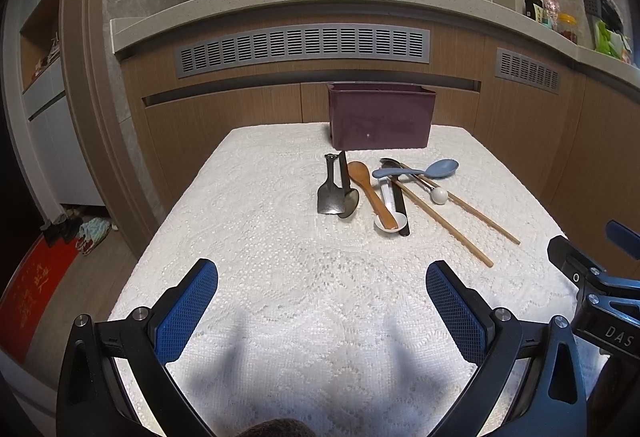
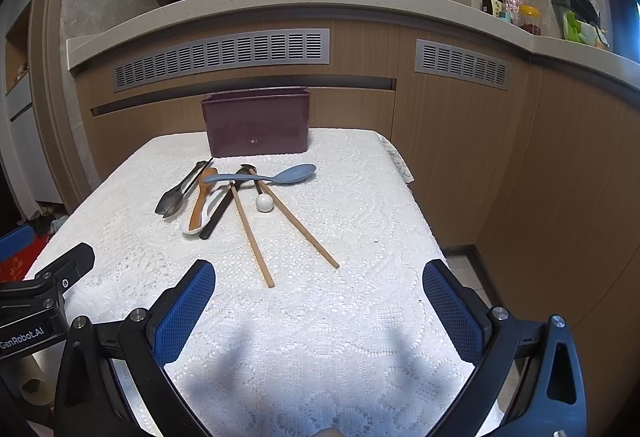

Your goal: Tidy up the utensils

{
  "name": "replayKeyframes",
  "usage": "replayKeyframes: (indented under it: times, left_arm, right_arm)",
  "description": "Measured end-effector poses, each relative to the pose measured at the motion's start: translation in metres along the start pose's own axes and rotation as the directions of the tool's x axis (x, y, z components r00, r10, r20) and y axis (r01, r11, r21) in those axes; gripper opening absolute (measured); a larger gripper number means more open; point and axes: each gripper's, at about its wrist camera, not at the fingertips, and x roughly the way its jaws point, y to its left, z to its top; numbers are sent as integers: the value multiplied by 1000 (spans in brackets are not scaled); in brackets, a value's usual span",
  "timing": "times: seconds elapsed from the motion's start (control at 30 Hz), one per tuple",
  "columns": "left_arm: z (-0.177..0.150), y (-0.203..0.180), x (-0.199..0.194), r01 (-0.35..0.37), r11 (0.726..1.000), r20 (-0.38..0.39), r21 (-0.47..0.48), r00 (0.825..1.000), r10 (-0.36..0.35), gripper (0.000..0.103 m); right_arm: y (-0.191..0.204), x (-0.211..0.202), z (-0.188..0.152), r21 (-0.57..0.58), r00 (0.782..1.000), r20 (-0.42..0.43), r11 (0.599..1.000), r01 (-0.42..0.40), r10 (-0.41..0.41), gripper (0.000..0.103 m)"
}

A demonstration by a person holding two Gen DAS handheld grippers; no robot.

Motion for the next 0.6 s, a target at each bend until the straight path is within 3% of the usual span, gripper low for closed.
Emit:
replayKeyframes:
  times: [0.6]
  left_arm:
    - [1,0,0,-1,1000,-2,1,1000,1,103]
  right_arm:
    - [0,-1,-1,2,1000,-2,1000,0,0,103]
